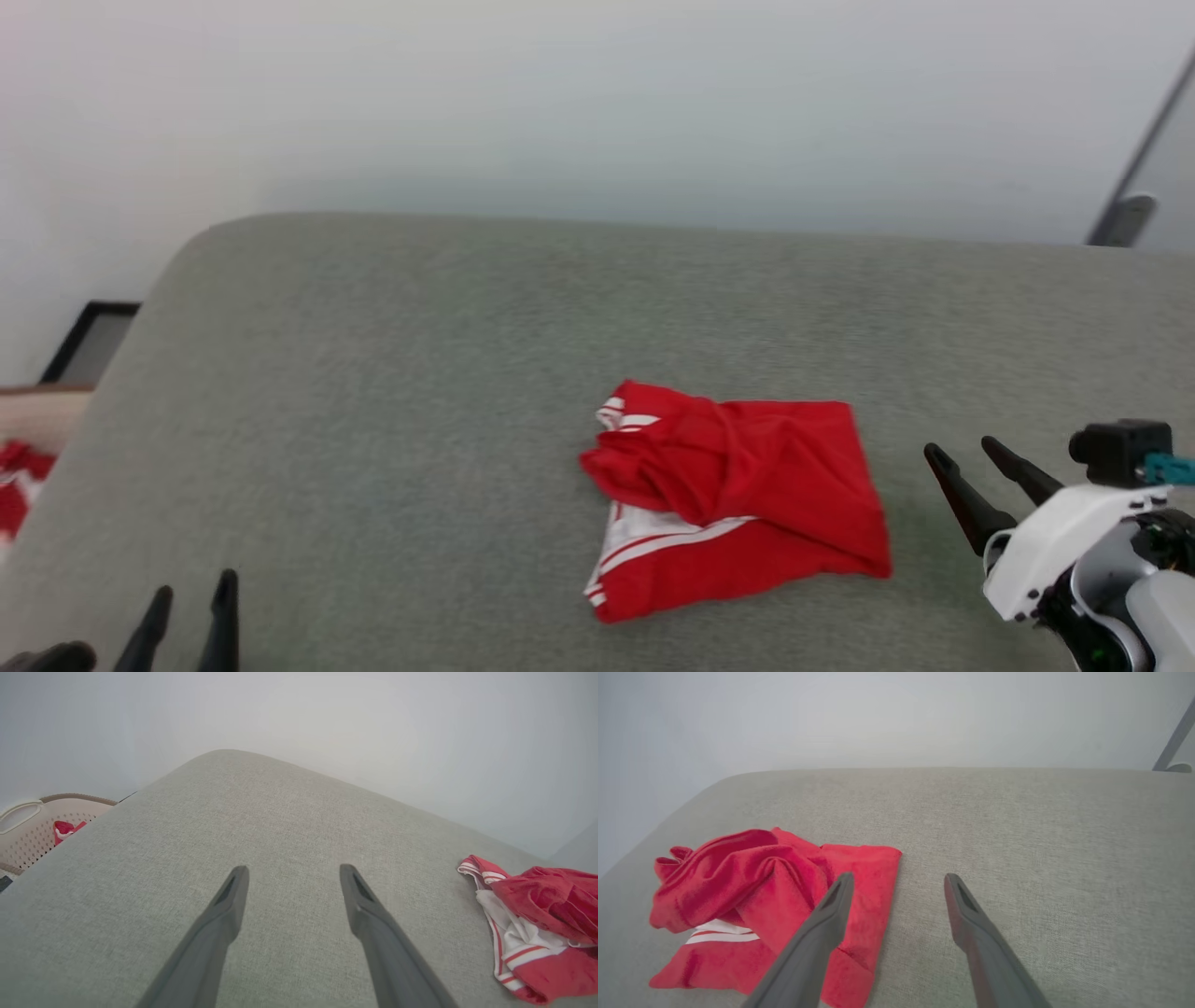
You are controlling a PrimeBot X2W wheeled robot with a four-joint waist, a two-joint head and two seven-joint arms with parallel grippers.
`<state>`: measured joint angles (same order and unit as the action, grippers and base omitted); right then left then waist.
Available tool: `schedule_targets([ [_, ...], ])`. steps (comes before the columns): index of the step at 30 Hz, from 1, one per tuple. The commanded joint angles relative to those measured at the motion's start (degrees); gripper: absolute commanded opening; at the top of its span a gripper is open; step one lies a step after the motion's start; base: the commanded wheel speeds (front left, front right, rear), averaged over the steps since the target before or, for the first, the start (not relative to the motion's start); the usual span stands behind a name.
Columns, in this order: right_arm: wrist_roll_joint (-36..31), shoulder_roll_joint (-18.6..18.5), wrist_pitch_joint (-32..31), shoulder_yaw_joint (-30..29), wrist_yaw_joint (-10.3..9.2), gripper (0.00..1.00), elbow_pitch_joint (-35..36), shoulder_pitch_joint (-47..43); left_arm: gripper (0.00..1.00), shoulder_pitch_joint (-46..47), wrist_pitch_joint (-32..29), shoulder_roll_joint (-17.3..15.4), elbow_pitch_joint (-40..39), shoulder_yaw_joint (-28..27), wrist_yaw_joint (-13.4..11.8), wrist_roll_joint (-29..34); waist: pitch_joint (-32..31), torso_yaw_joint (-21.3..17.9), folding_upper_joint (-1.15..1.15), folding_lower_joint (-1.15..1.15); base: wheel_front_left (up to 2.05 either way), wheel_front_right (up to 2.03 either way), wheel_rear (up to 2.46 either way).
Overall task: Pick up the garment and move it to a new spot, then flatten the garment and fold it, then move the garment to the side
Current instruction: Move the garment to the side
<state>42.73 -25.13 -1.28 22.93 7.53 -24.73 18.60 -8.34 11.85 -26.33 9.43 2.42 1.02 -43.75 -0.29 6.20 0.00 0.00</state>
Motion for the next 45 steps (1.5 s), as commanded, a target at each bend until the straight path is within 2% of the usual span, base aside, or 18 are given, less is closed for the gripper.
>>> schedule_targets([
  [1, 0.6, 0.0, -0.9, 0.1, -0.1, 1.0, -0.6, 1.1, 1.0, 0.6, 0.0, 0.2, -0.1, 0.3, -0.1, 0.3, 1.4, 3.6, 0.0, 0.0, 0.0, 0.0, 0.0],
  [14, -0.4, 0.8, -16.9, -1.2, -0.1, 1.0, -10.3, 8.0, 1.0, 3.4, 0.4, 2.8, 1.6, 2.9, 1.1, 0.3, 5.5, 10.1, 0.0, 0.0, 0.0, 0.0, 0.0],
  [22, -0.5, 4.2, -28.4, -4.6, -0.1, 1.0, -16.4, 10.3, 1.0, 5.3, 1.0, 4.3, 3.2, 4.2, 1.6, 0.2, 7.5, 11.9, 0.0, 0.0, 0.0, 0.0, 0.0],
  [23, -0.6, 4.8, -30.1, -4.1, -0.09, 0.76, -16.6, 10.2, 1.0, 5.6, 1.1, 4.5, 3.4, 4.3, 1.6, 0.2, 7.7, 12.0, 0.0, 0.0, 0.0, 0.0, 0.0],
  [24, -0.4, 5.4, -31.1, -4.0, -0.05, 0.23, -16.4, 10.4, 1.0, 5.8, 1.3, 4.7, 3.5, 4.4, 1.8, 0.2, 7.9, 12.1, 0.0, 0.0, 0.0, 0.0, 0.0],
  [25, 0.0, 5.8, -32.2, -4.3, -0.05, 0.0, -16.3, 10.5, 1.0, 5.9, 1.3, 4.7, 3.7, 4.4, 1.8, 0.2, 8.0, 12.2, 0.0, 0.0, 0.0, 0.0, 0.0],
  [34, -2.7, 4.8, -34.6, -5.8, -0.09, 0.0, -12.8, 12.8, 1.0, 6.6, 1.8, 4.8, 4.6, 4.1, 2.0, 0.0, 8.7, 11.5, 0.0, 0.0, 0.0, 0.0, 0.0],
  [45, -7.3, -1.2, -38.2, -9.3, -0.1, 0.0, -3.1, 14.6, 1.0, 9.1, 1.8, 3.7, 3.2, 4.7, 2.2, 1.3, 10.2, 6.8, 0.0, 0.0, 0.0, 0.0, 0.0],
])
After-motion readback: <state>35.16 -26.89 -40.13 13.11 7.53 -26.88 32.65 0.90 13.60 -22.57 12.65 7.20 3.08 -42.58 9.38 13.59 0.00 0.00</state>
